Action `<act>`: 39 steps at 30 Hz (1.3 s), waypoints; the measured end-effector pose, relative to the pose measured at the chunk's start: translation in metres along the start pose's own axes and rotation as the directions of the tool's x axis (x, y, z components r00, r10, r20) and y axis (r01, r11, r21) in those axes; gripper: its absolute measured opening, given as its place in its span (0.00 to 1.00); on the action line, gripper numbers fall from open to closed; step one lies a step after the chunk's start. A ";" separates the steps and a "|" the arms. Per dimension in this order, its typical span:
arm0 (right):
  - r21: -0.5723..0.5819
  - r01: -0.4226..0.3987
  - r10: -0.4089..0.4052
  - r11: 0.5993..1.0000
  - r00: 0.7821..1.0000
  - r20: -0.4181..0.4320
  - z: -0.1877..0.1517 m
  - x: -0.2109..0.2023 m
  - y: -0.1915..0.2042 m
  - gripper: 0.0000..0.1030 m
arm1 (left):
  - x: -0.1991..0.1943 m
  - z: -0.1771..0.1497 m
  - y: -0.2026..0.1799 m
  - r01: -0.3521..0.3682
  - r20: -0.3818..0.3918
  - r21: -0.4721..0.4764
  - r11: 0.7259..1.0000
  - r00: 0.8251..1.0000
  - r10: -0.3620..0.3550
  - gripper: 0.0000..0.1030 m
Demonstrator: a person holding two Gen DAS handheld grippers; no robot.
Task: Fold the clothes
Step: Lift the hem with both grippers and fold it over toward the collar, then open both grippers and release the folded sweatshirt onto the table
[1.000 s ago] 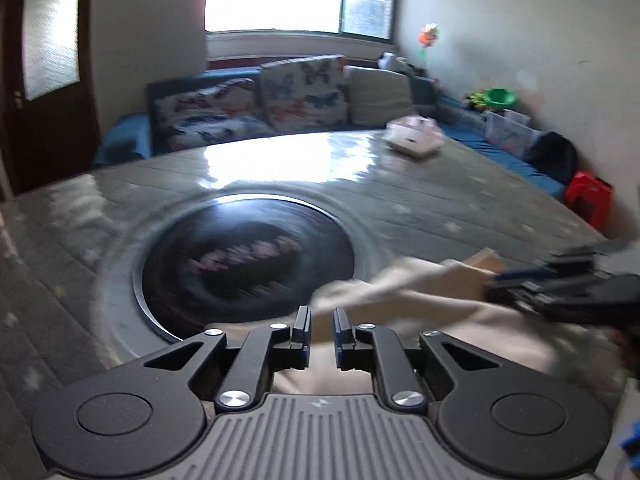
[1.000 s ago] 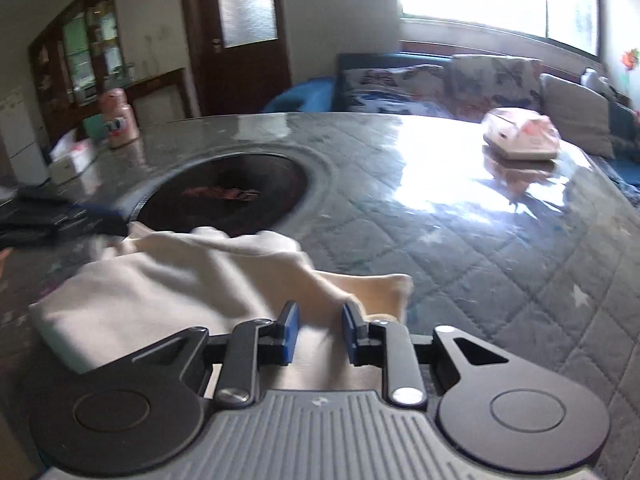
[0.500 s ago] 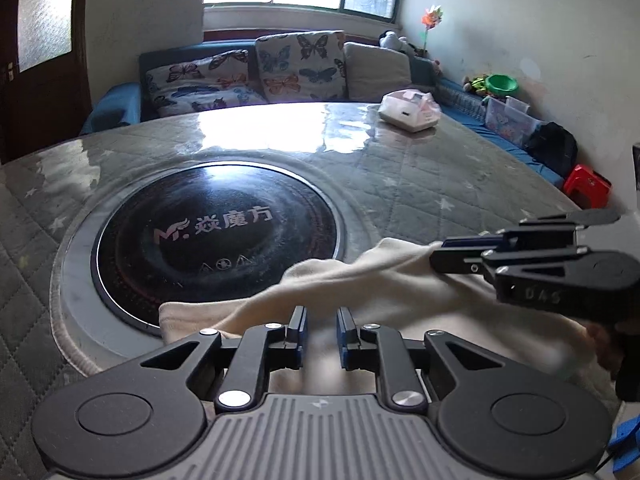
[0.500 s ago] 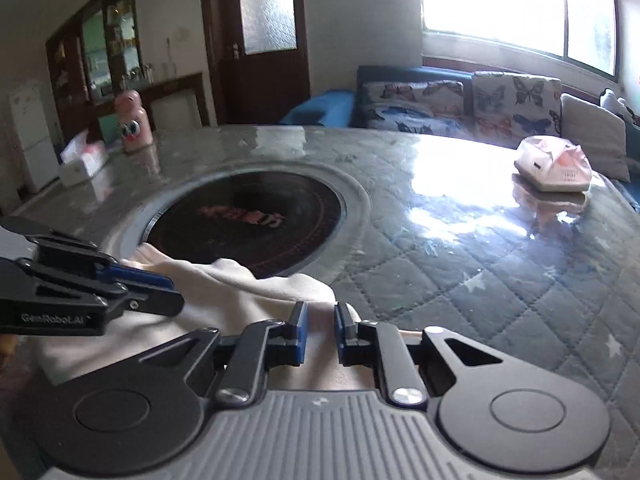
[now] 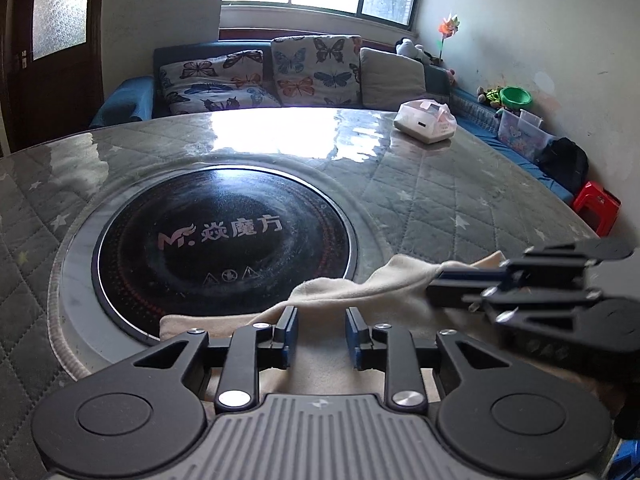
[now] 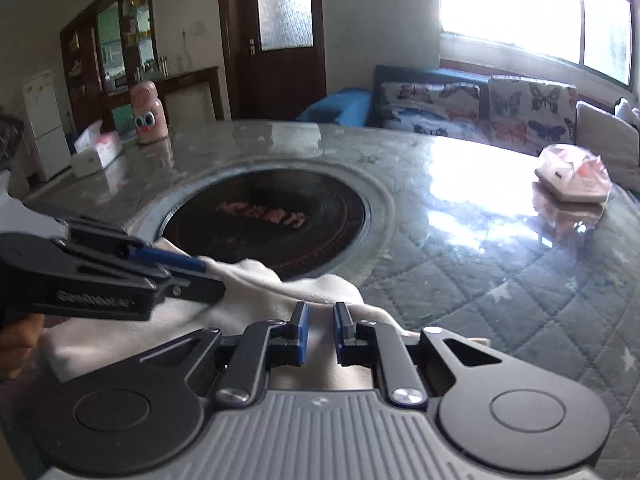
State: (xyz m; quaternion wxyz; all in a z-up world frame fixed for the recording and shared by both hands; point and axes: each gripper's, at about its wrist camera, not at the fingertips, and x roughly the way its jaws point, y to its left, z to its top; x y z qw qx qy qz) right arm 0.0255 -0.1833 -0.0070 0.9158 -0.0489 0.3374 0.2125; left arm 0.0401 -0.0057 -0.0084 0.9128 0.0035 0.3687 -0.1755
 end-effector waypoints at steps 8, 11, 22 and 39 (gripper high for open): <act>-0.028 -0.022 0.023 0.999 0.999 0.025 -0.001 -0.024 0.007 0.12 | -0.004 0.001 0.004 0.003 0.015 -0.017 1.000 1.000 -0.003 0.29; -0.054 -0.050 0.051 0.997 0.998 0.024 -0.008 -0.039 0.016 0.12 | -0.017 -0.002 0.003 0.008 0.033 -0.019 1.000 0.999 -0.007 0.30; -0.107 -0.139 0.143 0.984 0.989 0.032 -0.035 -0.073 0.045 0.12 | -0.084 -0.046 -0.029 0.077 0.089 0.086 0.993 0.992 -0.084 0.30; -0.165 -0.112 0.122 0.980 0.991 0.047 -0.064 -0.071 0.058 0.14 | -0.070 -0.073 -0.028 0.086 0.044 0.060 0.994 0.995 -0.089 0.32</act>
